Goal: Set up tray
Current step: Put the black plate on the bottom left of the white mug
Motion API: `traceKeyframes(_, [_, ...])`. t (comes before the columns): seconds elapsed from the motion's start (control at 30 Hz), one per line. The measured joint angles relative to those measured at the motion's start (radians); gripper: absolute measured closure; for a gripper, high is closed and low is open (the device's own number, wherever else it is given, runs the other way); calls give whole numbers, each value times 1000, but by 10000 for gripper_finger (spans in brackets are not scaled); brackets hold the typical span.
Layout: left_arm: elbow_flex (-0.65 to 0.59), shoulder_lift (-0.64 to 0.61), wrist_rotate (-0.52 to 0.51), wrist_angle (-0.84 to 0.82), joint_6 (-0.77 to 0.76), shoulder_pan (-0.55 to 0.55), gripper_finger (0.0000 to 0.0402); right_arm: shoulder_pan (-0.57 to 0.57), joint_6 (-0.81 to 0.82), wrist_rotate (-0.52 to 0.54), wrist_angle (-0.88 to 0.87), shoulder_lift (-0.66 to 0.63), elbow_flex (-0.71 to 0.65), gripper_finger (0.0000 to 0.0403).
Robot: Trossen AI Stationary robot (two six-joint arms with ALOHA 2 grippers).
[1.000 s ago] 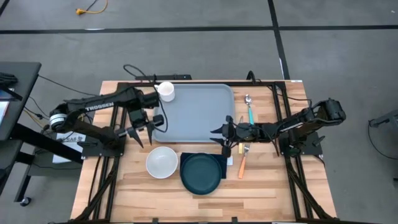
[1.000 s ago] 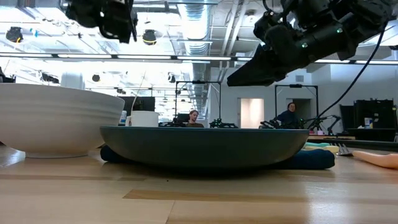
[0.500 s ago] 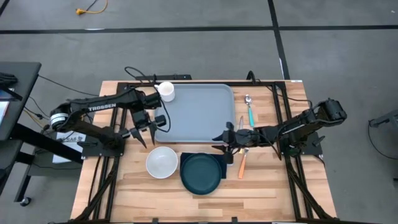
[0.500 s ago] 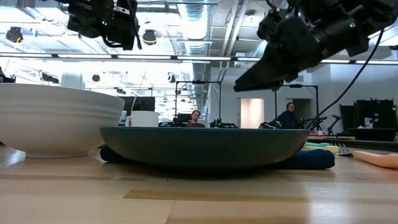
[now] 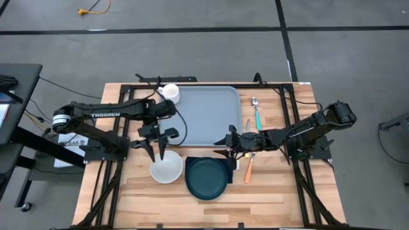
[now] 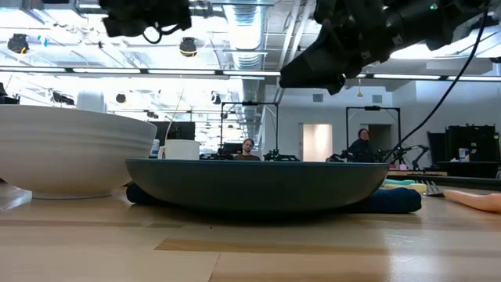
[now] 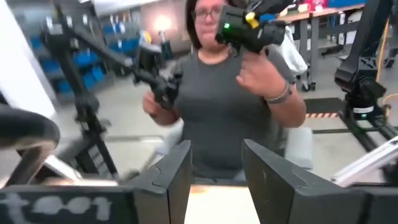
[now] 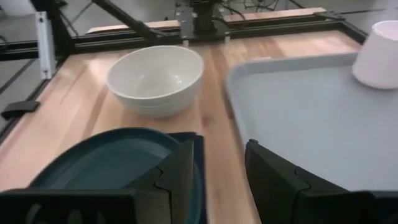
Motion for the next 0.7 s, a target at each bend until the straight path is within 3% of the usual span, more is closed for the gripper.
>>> traceKeyframes(0.1, [0, 18, 53, 205, -150, -5, 269, 25, 2, 1, 2, 0, 0, 267])
traceKeyframes(0.3, [0, 29, 58, 626, -722, -20, 269, 74, 3, 2, 34, 0, 1, 267])
traceKeyframes(0.37, [-1, 29, 4, 773, -928, -37, 269, 89, 5, 2, 46, 0, 1, 267])
traceKeyframes(0.4, [-1, 30, -80, 849, -1040, -49, 269, 95, 4, 2, 54, 0, 1, 267])
traceKeyframes(0.47, [-1, 35, -396, 953, -1268, -75, 269, 108, 4, 3, 74, 0, 1, 267])
traceKeyframes(0.53, [-1, 37, -712, 964, -1390, -91, 269, 116, 4, 4, 93, 0, 1, 267])
traceKeyframes(0.57, [-1, 37, -822, 956, -1411, -94, 269, 119, 4, 4, 94, 0, 1, 267])
traceKeyframes(0.7, [-1, 26, -1061, 824, -1419, -89, 269, 123, 4, 4, 94, 0, 1, 267])
